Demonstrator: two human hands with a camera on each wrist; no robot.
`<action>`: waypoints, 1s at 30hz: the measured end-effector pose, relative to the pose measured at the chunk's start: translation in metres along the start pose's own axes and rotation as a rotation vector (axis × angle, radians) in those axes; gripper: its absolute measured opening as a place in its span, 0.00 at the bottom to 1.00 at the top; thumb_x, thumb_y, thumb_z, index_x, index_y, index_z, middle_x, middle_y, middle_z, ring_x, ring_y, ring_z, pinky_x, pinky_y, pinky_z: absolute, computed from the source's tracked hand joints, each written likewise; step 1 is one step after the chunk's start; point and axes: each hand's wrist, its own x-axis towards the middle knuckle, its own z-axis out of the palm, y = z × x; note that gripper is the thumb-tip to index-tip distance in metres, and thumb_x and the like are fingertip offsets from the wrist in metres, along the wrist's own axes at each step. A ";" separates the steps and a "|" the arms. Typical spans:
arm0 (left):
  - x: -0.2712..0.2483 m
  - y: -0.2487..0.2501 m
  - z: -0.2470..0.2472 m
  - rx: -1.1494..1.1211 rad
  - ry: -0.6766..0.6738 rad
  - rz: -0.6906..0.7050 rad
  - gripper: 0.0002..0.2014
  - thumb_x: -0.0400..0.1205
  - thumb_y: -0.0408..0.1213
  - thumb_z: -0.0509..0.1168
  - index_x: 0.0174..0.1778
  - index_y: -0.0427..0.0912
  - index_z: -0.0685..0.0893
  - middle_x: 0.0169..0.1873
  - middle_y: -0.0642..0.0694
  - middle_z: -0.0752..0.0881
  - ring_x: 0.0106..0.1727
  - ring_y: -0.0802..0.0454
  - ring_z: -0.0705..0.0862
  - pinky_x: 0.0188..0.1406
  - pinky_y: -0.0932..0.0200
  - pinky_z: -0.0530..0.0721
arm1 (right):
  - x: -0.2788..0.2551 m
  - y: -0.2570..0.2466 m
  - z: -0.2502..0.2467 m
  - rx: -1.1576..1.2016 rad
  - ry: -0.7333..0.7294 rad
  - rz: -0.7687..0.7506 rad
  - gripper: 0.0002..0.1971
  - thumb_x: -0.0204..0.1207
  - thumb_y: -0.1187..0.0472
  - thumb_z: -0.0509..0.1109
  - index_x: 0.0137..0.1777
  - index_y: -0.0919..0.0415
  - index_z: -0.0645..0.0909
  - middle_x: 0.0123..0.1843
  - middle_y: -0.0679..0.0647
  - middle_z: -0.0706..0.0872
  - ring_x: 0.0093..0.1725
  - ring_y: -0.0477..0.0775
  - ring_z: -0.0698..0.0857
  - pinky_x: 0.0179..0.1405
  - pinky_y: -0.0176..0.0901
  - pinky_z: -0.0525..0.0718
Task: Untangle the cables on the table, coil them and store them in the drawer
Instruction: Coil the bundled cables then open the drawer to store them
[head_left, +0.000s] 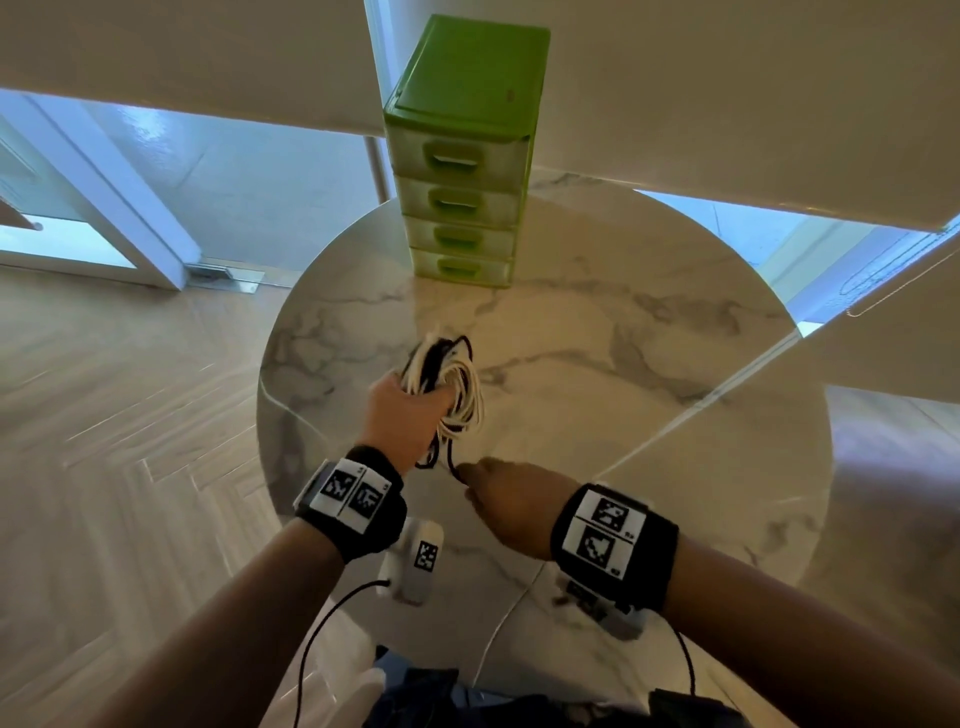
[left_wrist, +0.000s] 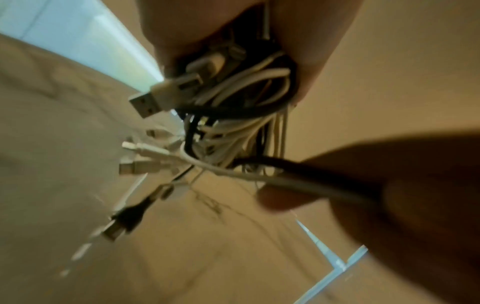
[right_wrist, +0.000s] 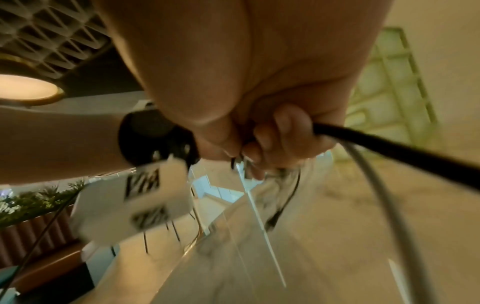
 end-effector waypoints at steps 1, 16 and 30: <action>-0.001 -0.003 -0.001 0.121 -0.063 0.024 0.05 0.73 0.33 0.71 0.41 0.35 0.87 0.35 0.42 0.88 0.37 0.48 0.85 0.42 0.49 0.86 | 0.002 0.002 -0.009 -0.023 0.034 -0.048 0.20 0.84 0.65 0.54 0.75 0.63 0.66 0.65 0.65 0.76 0.57 0.66 0.80 0.55 0.53 0.80; -0.013 -0.010 -0.023 -0.137 -0.987 -0.165 0.26 0.52 0.52 0.84 0.39 0.43 0.86 0.29 0.48 0.87 0.32 0.53 0.85 0.37 0.59 0.84 | 0.002 0.033 -0.068 0.138 0.348 -0.208 0.29 0.69 0.43 0.72 0.67 0.56 0.72 0.59 0.50 0.68 0.54 0.49 0.73 0.55 0.37 0.75; -0.020 -0.002 -0.011 -0.882 -0.606 -0.216 0.12 0.62 0.27 0.63 0.36 0.38 0.89 0.33 0.42 0.89 0.35 0.49 0.88 0.34 0.58 0.87 | 0.012 0.040 -0.029 1.093 0.458 0.015 0.25 0.80 0.40 0.48 0.67 0.54 0.75 0.65 0.53 0.82 0.66 0.50 0.80 0.72 0.50 0.73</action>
